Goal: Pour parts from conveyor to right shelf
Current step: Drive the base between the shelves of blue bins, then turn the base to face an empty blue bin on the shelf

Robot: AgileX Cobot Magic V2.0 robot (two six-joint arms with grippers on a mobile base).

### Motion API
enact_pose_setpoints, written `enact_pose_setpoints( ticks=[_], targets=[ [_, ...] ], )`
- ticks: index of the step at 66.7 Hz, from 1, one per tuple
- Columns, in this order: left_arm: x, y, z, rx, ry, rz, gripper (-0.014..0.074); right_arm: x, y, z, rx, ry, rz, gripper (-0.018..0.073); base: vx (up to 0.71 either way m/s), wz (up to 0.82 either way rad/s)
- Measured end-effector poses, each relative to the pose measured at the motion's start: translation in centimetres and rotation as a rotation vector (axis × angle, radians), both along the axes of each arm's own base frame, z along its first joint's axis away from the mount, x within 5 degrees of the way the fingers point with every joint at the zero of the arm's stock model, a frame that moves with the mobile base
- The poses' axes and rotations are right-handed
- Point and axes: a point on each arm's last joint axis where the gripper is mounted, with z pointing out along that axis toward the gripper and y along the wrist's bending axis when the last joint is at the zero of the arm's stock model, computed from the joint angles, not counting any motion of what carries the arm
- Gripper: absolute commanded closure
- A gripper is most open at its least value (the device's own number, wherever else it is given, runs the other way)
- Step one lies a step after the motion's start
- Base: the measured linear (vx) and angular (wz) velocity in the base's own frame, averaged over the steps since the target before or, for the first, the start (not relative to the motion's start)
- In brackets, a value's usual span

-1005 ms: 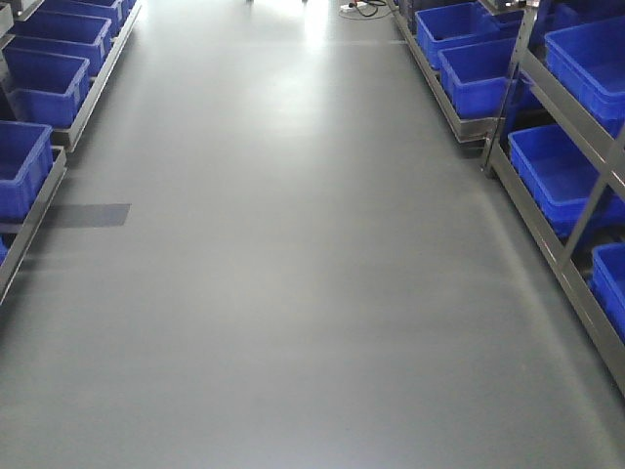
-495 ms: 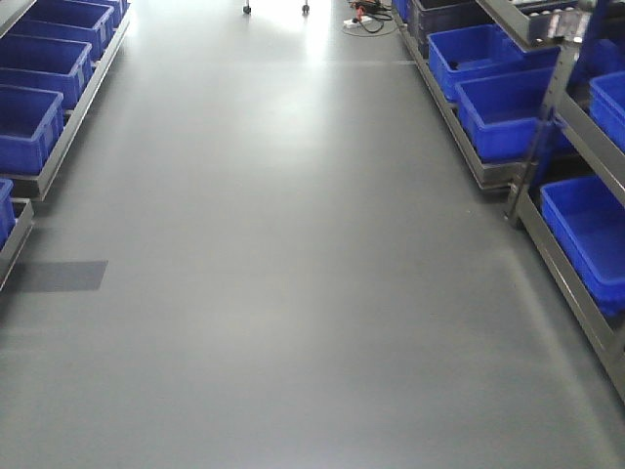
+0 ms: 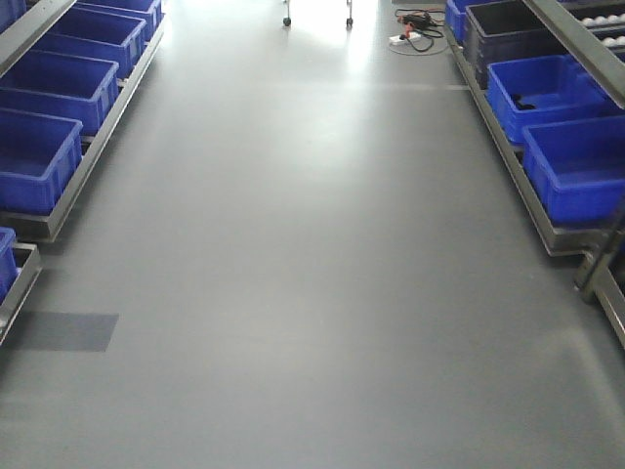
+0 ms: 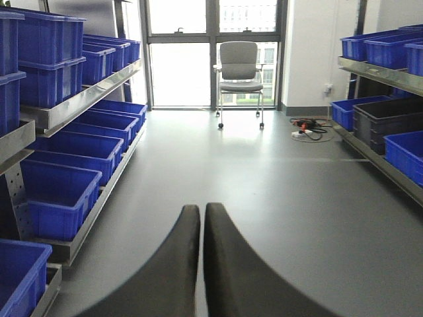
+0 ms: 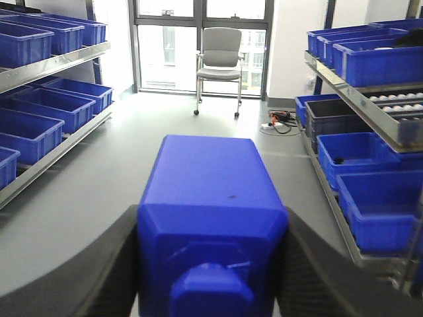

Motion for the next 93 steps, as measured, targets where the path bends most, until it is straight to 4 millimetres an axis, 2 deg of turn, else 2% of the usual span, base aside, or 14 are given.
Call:
enact_pose_setpoints(
  ticks=[38, 93],
  targets=[
    [0.00, 0.00, 0.00, 0.000, 0.000, 0.000, 0.0603, 0.00, 0.00, 0.00, 0.000, 0.000, 0.000, 0.0561, 0.54, 0.28],
    [0.00, 0.00, 0.00, 0.000, 0.000, 0.000, 0.0603, 0.00, 0.00, 0.00, 0.000, 0.000, 0.000, 0.0561, 0.31, 0.88]
  ],
)
